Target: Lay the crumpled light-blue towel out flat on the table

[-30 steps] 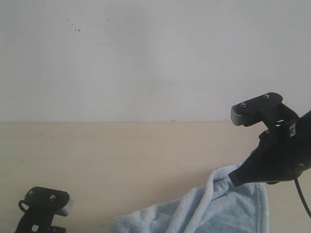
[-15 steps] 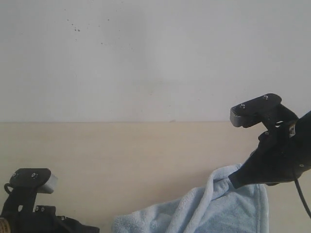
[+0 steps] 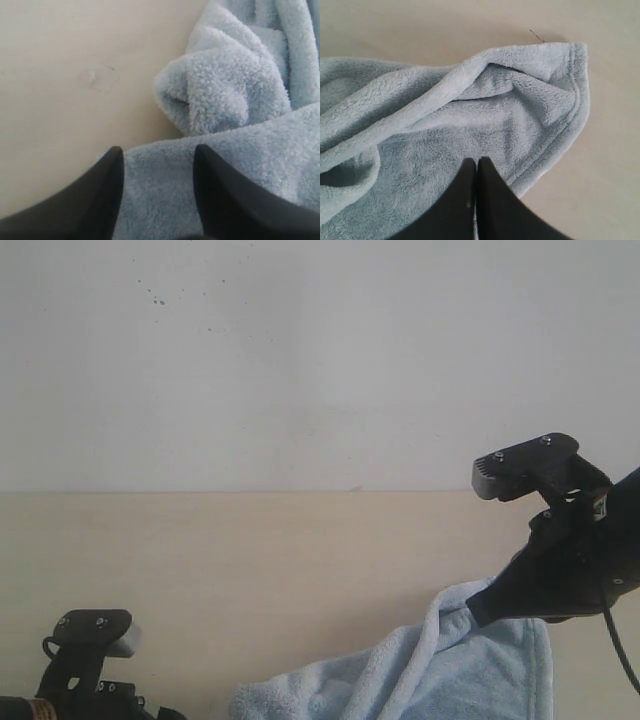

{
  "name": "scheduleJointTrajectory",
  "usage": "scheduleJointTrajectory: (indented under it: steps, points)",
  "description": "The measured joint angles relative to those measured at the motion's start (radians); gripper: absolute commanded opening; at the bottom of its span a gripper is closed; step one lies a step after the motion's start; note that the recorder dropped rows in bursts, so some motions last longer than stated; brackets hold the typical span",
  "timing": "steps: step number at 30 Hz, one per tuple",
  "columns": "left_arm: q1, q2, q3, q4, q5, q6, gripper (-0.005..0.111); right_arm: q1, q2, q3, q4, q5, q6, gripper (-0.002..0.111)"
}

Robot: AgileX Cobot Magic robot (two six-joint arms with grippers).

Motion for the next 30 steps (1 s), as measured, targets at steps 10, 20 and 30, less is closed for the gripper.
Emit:
scheduleJointTrajectory:
  steps: [10,20,30]
  points:
    - [0.001,0.033,-0.006,0.012,-0.009,0.000,0.043,0.000,0.000,0.000,0.038,0.000,-0.023,0.000]
    - [0.001,0.064,-0.004,0.016,0.025,-0.002,0.043,0.000,0.000,0.000,0.063,0.005,-0.042,0.000]
    - [0.001,0.136,-0.008,0.016,-0.084,-0.002,0.043,0.000,0.000,0.000,0.069,0.008,-0.049,0.000]
